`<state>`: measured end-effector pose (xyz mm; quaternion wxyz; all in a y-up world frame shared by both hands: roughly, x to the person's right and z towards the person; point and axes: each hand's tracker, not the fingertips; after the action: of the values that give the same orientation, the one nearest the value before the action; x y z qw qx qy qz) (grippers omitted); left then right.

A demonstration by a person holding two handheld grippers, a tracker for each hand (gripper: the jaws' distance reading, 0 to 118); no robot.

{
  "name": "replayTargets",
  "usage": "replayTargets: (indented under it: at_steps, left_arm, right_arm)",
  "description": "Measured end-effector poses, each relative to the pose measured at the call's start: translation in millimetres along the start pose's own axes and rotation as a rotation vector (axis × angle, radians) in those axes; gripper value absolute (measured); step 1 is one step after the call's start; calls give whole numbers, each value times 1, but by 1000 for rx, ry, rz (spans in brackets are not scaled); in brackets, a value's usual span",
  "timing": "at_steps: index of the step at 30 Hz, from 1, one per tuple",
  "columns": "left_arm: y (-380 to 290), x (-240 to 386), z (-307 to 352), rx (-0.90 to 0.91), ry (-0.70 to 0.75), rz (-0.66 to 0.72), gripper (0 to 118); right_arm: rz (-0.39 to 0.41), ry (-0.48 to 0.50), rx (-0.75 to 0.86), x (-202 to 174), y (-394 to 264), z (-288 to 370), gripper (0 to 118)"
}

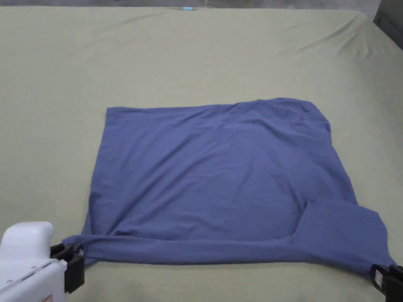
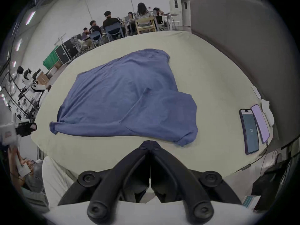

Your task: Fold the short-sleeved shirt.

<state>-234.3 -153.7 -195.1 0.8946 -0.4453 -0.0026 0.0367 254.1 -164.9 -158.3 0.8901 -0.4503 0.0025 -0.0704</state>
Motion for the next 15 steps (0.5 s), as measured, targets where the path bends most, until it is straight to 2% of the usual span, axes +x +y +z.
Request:
replayTargets:
  at_steps: [1, 2, 3, 4, 9, 10, 11, 12, 14, 15]
  left_arm:
    - [2, -3, -14, -19, -25, 11, 17]
    - [5, -5, -26, -49, -35, 8, 52]
    - [6, -6, -43, -83, -24, -2, 81]
    - [7, -8, -58, -113, 7, -11, 92]
    - [6, -26, -106, -157, 42, 4, 92]
    - [7, -29, -112, -158, 33, 24, 91]
    - [7, -32, -115, -159, 18, 45, 53]
    - [6, -37, -116, -161, -29, 71, 0]
    - [3, -42, -120, -195, -94, 114, 0]
    - [8, -44, -117, -171, -54, 169, 0]
  right_arm:
    - [12, 2, -4, -2, 1, -2, 3]
    - [17, 3, -5, -4, 2, -2, 3]
    - [18, 5, -8, -6, 3, -4, 3]
    - [17, 12, -13, -6, 4, -6, 3]
    - [19, 17, -49, -13, 5, -18, 3]
    - [21, 16, -58, -12, 4, -22, 3]
    - [26, 15, -69, -12, 4, -25, 3]
    - [32, 13, -81, -13, 4, -28, 3]
    - [42, 7, -96, -15, 3, -33, 3]
    - [41, 7, -102, -11, 2, -36, 3]
